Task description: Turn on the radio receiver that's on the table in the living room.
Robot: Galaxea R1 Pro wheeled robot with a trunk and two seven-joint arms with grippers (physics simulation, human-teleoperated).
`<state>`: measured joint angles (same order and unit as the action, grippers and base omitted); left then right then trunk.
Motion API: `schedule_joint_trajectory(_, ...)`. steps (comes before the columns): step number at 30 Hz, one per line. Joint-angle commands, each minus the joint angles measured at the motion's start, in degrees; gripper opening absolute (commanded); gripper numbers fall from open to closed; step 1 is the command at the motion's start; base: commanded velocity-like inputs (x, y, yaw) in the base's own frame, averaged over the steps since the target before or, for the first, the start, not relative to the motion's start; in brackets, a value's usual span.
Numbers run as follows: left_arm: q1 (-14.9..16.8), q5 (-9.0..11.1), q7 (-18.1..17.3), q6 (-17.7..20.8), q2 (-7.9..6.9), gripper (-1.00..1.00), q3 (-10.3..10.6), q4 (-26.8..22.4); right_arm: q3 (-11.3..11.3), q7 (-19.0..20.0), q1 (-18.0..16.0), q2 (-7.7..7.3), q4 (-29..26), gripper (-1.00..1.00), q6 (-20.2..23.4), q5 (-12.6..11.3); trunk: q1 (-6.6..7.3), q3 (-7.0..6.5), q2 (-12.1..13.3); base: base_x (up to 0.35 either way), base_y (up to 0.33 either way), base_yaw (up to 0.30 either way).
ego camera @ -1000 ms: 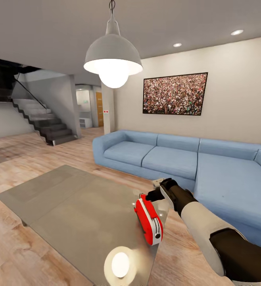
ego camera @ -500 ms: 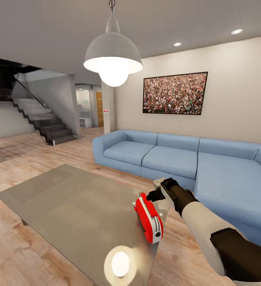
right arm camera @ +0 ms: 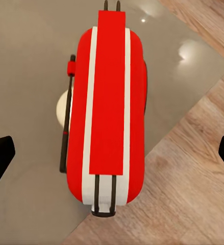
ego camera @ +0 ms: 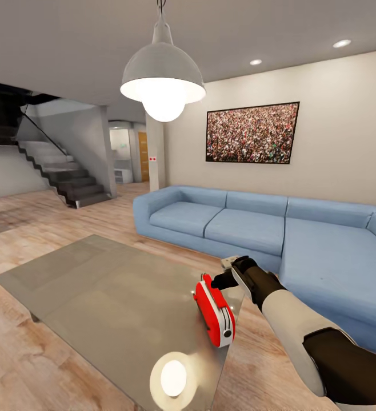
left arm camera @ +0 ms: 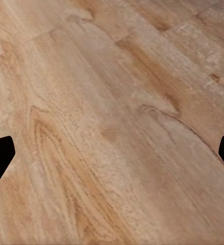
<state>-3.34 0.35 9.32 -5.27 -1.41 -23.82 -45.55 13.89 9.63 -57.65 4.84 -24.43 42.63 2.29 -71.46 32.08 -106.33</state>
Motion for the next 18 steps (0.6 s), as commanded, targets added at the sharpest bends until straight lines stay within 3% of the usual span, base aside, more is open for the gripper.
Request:
schedule_joint_trajectory(1, 0.00, 0.00, 0.00, 0.00, 0.00, 1.00, 0.00, 0.01, 0.00, 0.00, 0.00, 0.00, 0.00, 1.00, 0.00, 0.00, -0.23, 0.18, -0.42, 0.000, 0.000, 0.000)
schedule_joint_trajectory(10, 0.00, 0.00, 0.00, -0.02, -0.01, 1.00, 0.00, 0.02, 0.00, 0.04, 0.00, 0.05, -0.01, 1.00, -0.03, 0.06, -2.20, 1.80, -4.02, 0.000, 0.000, 0.000)
schedule_joint_trajectory(18, 0.00, 0.00, 0.00, 0.00, 0.08, 1.00, 0.00, 0.02, 0.08, -0.04, 0.00, 0.02, 0.00, 1.00, -4.80, -0.16, -2.20, 1.80, -4.02, 0.000, 0.000, 0.000)
